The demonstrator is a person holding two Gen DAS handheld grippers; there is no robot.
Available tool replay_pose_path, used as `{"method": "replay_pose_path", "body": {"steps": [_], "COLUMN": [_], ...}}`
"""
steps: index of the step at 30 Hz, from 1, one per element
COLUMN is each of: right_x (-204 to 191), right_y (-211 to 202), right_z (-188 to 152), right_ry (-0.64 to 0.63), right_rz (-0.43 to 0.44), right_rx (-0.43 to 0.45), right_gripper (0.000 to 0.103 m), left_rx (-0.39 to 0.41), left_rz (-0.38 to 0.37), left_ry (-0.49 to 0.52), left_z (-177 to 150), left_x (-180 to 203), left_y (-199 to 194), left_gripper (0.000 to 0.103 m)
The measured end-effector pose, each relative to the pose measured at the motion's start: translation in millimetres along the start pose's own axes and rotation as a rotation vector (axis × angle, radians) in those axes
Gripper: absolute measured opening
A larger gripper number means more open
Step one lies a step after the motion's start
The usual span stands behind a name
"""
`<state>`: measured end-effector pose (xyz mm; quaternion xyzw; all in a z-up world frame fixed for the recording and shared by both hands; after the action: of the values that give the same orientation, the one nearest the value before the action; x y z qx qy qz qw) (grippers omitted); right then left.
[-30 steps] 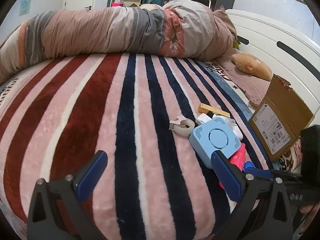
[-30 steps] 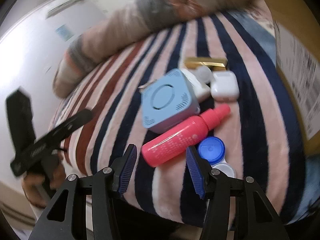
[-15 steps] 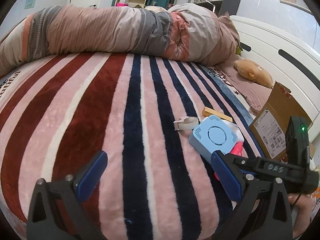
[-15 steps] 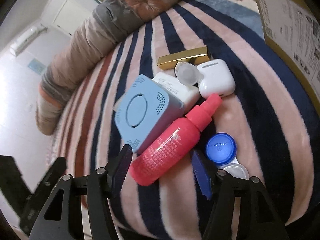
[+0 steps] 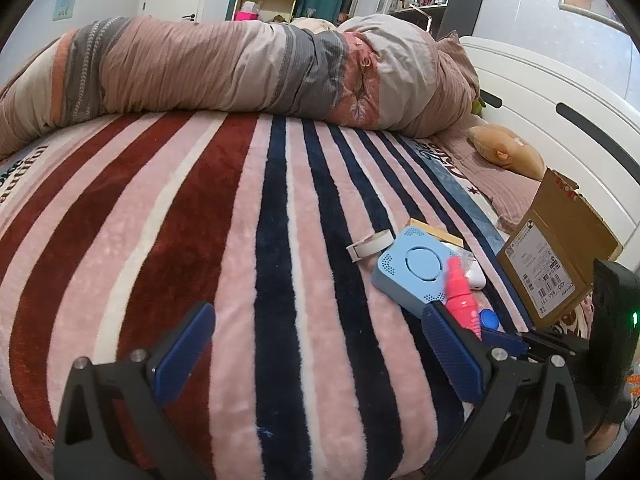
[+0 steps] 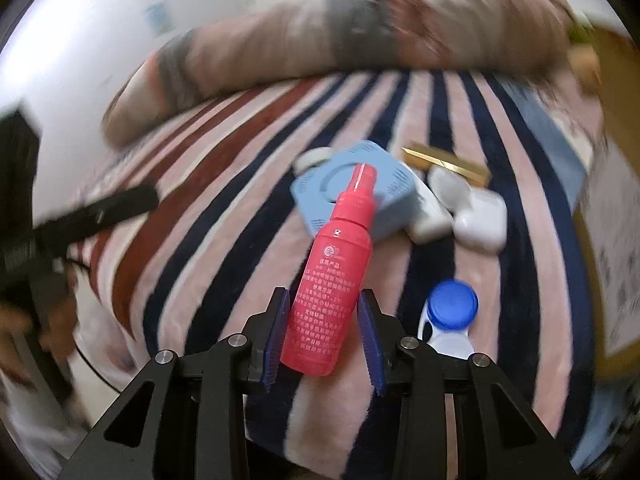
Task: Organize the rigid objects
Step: 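Lower the right gripper onto the pink spray bottle and close it, then carry the pink bottle into the cardboard box and open the right gripper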
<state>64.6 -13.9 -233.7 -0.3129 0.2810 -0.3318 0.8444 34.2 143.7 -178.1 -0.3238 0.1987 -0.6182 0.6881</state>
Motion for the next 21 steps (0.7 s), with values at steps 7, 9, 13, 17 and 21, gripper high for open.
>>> {"method": "replay_pose_path", "body": {"steps": [7, 9, 13, 17, 21], "right_x": [-20.9, -20.7, -24.7, -22.3, -34.1], "right_y": [29.1, 33.1, 43.7, 43.4, 16.7], "right_z": [-3.7, 1.1, 10.0, 11.4, 22.6], "right_ry": [-0.095, -0.073, -0.06, -0.078, -0.151], "right_rz": [0.038, 0.026, 0.047, 0.044, 0.09], "right_rx": [-0.113, -0.116, -0.111, -0.117, -0.042], "right_gripper": [0.028, 0.028, 0.028, 0.027, 0.027], "left_rx": [-0.019, -0.021, -0.039, -0.078, -0.096], "left_rz": [-0.004, 0.004, -0.006, -0.087, -0.282], "left_ry": [-0.012, -0.018, -0.034, -0.049, -0.069], "left_z": [-2.4, -2.4, -4.7, -9.4, 1.5], "left_x": [-1.3, -4.5, -8.7, -4.4, 17.7], "left_y": [1.1, 0.7, 5.2, 12.8, 11.4], "left_gripper": [0.102, 0.102, 0.102, 0.102, 0.097]}}
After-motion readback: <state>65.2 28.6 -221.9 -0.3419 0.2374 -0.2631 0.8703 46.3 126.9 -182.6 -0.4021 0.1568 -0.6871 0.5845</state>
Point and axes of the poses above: each gripper's, at about its wrist camera, not at the fingertips, and y roughly the way its jaws point, x to its right, z to its top, the point moved 9 cm from there along y, roughly the way its jaws point, and after that the axes turned 9 degrees about z, right-handed, at the moved point
